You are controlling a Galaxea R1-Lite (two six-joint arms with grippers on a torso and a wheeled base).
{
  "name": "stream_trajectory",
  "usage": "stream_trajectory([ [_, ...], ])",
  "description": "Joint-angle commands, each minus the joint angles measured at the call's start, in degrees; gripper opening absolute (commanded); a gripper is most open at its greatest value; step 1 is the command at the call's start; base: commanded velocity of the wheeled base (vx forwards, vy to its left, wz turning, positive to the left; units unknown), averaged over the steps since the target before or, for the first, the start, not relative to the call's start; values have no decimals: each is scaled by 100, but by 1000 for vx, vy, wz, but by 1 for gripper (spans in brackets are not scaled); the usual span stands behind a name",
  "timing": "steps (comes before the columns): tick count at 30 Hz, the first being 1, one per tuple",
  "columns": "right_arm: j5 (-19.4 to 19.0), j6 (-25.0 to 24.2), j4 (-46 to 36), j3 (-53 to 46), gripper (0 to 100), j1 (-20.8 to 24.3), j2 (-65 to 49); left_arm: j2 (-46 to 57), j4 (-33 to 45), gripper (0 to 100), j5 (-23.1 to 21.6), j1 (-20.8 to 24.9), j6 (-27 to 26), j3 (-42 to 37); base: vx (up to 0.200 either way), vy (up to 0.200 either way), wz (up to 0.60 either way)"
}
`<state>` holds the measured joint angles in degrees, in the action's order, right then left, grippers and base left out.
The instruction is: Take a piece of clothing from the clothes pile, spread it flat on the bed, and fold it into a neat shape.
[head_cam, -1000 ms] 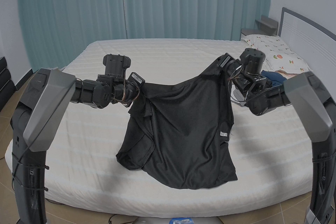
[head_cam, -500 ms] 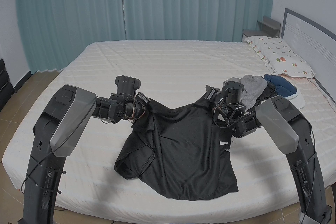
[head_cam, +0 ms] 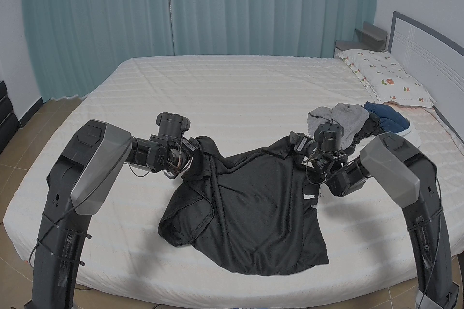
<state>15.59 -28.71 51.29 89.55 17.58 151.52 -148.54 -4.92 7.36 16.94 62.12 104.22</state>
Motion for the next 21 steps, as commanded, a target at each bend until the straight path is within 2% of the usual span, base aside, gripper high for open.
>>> stream_trajectory([
  [1,-478,-56,-5,-1397,100,-246,-1142,387,835,100,-33,-306,-262,-156,0,0,0],
  [4,-645,-196,66,-2126,100,-264,-1467,634,941,100,-288,-446,-288,-385,0,0,0],
  [7,-856,-469,189,-2996,100,-237,-1819,1064,844,100,-930,-526,-306,-1017,0,0,0],
  [8,-1049,-583,312,-3427,100,-220,-1994,1284,756,100,-1158,-526,-324,-1404,0,0,0],
  [10,-1164,-627,400,-3673,100,-220,-2091,1521,484,100,-1299,-526,-324,-1940,0,0,0],
  [11,-1375,-689,602,-4148,100,-211,-2284,1548,431,100,-1308,-526,-315,-2019,0,0,0],
  [13,-1621,-689,830,-4956,100,-176,-2548,1794,-193,100,-1378,-517,-315,-2846,0,0,0],
  [15,-1656,-697,866,-5079,100,-149,-2583,1838,-316,100,-1395,-517,-315,-2986,0,0,0],
  [16,-1884,-706,1094,-5677,100,-70,-2733,2093,-1133,100,-1475,-490,-315,-3812,0,0,0],
  [17,-1884,-706,1094,-5677,100,-70,-2733,2093,-1133,100,-1475,-490,-315,-3812,0,0,0],
  [18,-2095,-750,1323,-6020,100,-35,-2803,2251,-1889,100,-1510,-473,-288,-4436,0,0,0],
  [21,-2333,-944,1604,-6345,100,88,-2785,2321,-2856,100,-1510,-394,-280,-5210,-133,0,0],
])
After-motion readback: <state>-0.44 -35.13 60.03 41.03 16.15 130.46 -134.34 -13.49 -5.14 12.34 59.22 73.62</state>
